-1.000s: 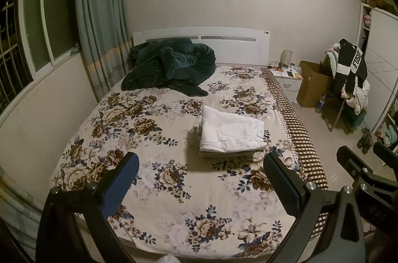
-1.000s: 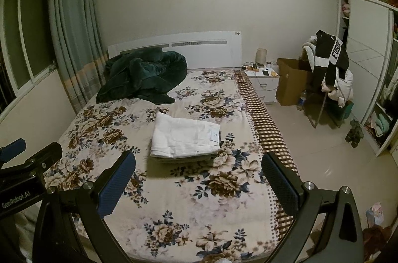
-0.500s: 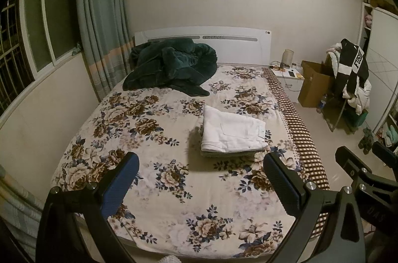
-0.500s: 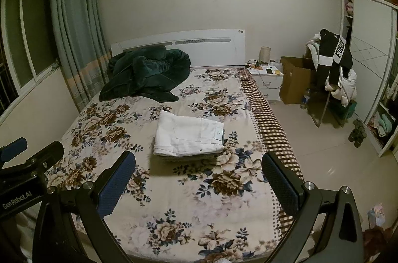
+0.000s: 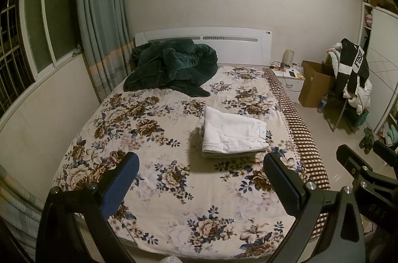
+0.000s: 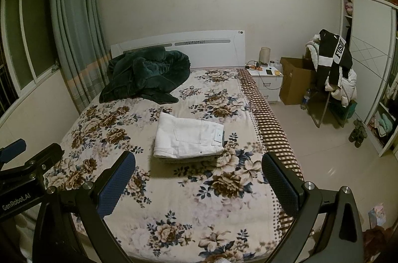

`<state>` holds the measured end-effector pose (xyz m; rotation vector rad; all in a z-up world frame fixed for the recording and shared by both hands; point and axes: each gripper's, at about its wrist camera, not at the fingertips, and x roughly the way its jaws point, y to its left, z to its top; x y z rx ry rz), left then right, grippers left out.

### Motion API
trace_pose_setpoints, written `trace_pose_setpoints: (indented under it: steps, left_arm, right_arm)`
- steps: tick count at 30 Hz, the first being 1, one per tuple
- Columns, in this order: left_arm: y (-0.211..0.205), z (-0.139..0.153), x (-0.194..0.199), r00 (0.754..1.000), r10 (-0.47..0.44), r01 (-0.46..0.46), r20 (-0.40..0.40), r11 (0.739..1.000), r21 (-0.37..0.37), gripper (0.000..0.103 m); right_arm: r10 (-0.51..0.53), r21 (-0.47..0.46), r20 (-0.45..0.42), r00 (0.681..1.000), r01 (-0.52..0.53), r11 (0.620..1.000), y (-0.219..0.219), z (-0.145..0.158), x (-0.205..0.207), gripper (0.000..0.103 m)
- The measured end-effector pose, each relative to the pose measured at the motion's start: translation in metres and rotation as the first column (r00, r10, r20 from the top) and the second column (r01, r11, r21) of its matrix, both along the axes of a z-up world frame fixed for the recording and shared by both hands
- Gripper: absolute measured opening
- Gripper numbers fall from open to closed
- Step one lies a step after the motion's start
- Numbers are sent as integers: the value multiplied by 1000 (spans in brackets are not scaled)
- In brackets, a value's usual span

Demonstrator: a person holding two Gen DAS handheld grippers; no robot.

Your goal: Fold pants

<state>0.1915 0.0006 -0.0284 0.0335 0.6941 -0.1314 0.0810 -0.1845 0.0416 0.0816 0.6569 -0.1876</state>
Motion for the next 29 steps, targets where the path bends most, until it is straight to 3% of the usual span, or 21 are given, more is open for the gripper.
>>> trace_pose_setpoints:
  steps: [29]
  left_arm:
    - [18,9,4,1000,6,-6,17,1000,0,102]
  right_arm:
    - [1,5,1,1000,-1,1000,-1,4,3,103]
